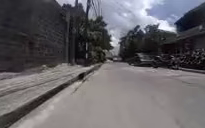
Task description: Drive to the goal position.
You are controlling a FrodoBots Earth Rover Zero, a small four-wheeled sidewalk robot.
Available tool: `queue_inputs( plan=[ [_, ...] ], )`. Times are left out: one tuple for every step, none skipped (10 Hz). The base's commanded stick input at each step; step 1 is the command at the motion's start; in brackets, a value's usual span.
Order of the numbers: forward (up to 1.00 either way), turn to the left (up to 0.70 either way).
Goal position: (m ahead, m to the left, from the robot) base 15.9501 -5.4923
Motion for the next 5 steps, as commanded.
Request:
queue_inputs(
  plan=[
    [1.0, 0.0],
    [1.0, 0.0],
    [1.0, 0.0],
    [1.0, 0.0],
    [1.0, 0.0]
  ],
)
